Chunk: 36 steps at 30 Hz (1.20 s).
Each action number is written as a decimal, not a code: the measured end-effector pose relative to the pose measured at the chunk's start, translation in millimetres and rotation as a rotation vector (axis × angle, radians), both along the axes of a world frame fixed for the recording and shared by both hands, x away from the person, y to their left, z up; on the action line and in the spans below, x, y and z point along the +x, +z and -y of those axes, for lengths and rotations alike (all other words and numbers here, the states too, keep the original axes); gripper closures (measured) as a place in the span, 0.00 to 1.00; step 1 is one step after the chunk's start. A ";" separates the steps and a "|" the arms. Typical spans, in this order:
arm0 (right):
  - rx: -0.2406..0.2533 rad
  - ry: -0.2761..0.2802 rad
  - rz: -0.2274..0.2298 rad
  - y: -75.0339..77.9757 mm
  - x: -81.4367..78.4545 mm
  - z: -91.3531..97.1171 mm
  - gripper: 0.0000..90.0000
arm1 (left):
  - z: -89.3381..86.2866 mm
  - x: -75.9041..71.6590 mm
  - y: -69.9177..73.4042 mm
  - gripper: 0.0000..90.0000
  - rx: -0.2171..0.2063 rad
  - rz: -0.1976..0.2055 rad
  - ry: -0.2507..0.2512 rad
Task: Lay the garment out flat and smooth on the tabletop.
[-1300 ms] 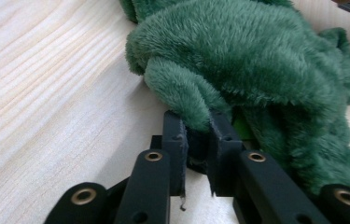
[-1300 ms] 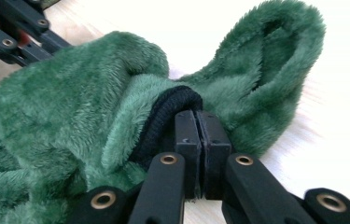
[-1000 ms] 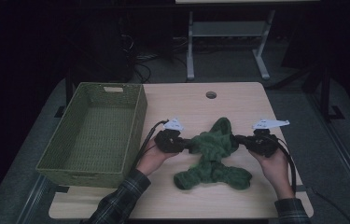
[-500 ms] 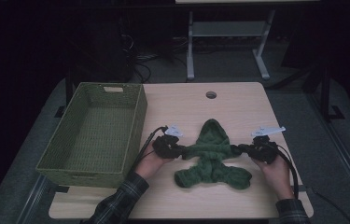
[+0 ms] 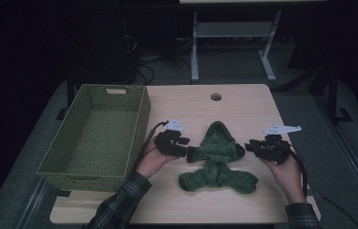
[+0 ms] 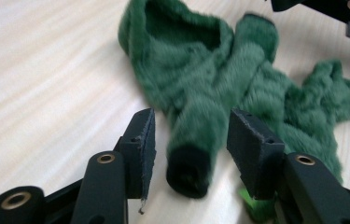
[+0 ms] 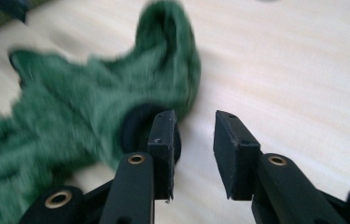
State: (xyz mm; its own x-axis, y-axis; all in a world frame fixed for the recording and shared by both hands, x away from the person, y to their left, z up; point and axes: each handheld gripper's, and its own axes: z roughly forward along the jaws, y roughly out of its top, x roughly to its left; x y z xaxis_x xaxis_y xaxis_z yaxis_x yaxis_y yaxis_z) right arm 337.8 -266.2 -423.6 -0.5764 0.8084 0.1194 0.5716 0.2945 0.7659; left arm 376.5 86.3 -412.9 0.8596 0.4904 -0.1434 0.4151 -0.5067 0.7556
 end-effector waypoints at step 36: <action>0.041 0.020 0.045 5.1 80.6 -39.6 0.96 | 37.3 84.4 3.4 1.00 -0.023 0.129 0.122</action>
